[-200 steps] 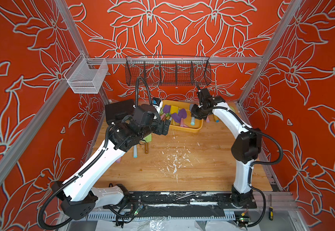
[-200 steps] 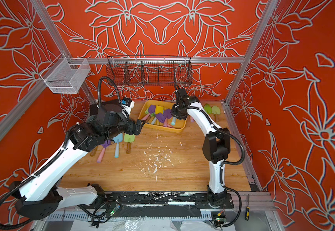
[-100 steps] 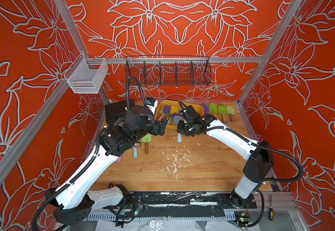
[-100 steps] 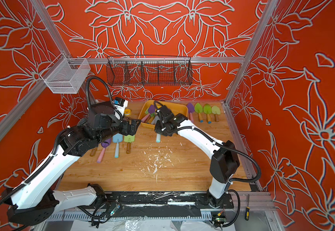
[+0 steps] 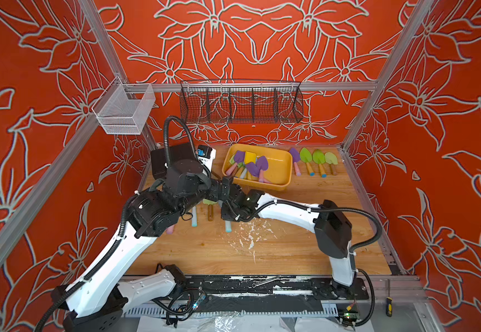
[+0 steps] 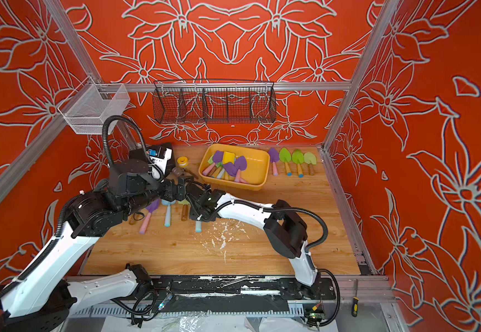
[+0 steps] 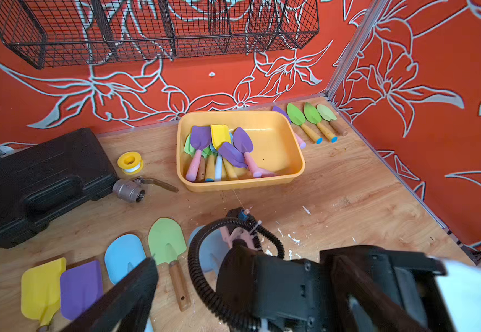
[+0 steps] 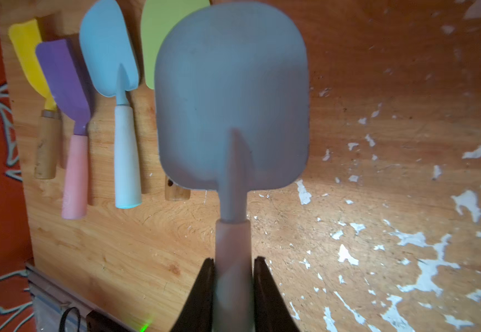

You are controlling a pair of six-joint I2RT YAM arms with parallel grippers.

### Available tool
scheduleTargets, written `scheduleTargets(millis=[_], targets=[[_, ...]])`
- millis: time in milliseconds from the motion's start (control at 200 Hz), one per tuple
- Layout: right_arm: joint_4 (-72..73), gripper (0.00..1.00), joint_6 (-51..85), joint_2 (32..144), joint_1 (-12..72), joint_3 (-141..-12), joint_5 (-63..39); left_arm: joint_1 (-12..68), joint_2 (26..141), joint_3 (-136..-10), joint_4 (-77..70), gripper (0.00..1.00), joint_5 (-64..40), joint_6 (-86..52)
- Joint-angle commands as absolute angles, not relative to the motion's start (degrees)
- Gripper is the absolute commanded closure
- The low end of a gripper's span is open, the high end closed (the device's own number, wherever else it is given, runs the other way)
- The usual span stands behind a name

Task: Take the shovel out of the storage box
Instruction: Place the shovel at the center of the board.

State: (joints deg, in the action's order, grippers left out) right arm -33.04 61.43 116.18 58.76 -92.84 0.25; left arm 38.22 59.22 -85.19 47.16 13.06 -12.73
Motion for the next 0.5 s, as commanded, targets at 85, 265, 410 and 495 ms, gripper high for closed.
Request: scheduleTargets(millis=[85,265,410,495], targets=[[-33.5,1.00,64.7,119.4,58.1,-96.1,5.4,38.3,57.0,-84.7,47.9,0.05,13.1,-14.5],[-33.6,1.00,65.3,123.0,57.3,-98.7,4.6,38.2,55.0,-84.4,48.4,0.05,13.7,-14.3],[-34.4,1.00,65.0,125.3,56.6,-101.2,4.6,38.2,54.7,-84.2,48.5,0.05,13.9,-14.3],[-34.5,1.00,65.4,126.5,55.9,-102.2,4.3,38.2,54.7,-84.2,48.7,0.05,13.8,-14.3]])
